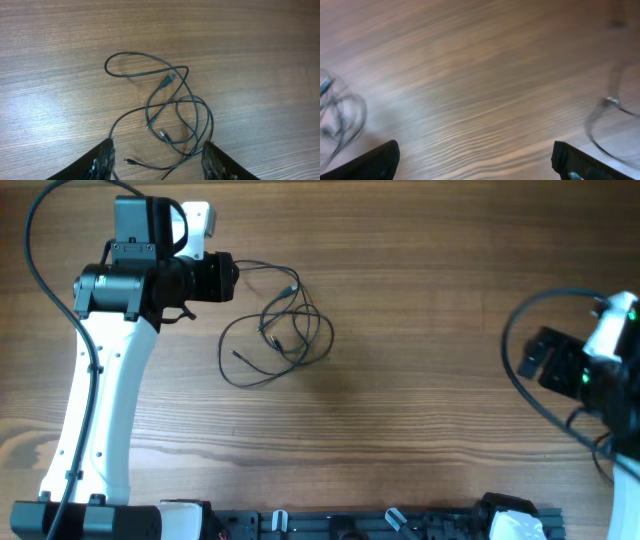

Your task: Untangle cables

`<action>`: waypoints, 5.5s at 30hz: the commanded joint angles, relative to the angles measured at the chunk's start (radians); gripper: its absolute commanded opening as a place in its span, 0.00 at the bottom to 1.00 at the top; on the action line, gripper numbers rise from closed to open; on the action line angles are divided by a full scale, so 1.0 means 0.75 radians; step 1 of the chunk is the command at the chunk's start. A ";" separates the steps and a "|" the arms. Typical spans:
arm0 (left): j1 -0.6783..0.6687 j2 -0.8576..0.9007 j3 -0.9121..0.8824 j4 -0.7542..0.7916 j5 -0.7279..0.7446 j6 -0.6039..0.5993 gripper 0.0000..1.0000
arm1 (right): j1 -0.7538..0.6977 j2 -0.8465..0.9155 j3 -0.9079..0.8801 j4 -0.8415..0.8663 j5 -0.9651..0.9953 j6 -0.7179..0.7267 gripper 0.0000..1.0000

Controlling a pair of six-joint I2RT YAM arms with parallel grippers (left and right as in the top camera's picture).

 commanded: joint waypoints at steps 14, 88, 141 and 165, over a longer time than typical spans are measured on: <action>0.009 -0.001 0.024 -0.011 0.027 0.101 0.58 | 0.444 0.597 -0.012 0.356 -0.290 -0.331 1.00; 0.010 0.358 -0.138 0.451 0.124 0.294 0.67 | 0.891 0.871 -0.503 1.368 -0.352 0.011 0.99; -0.093 -0.635 -0.130 0.387 -0.027 0.224 0.06 | 0.891 0.871 -0.503 1.270 -1.014 -0.336 1.00; -0.093 -0.653 -0.130 0.294 -0.035 0.198 0.04 | 1.124 1.166 -0.503 1.849 -0.492 -0.196 1.00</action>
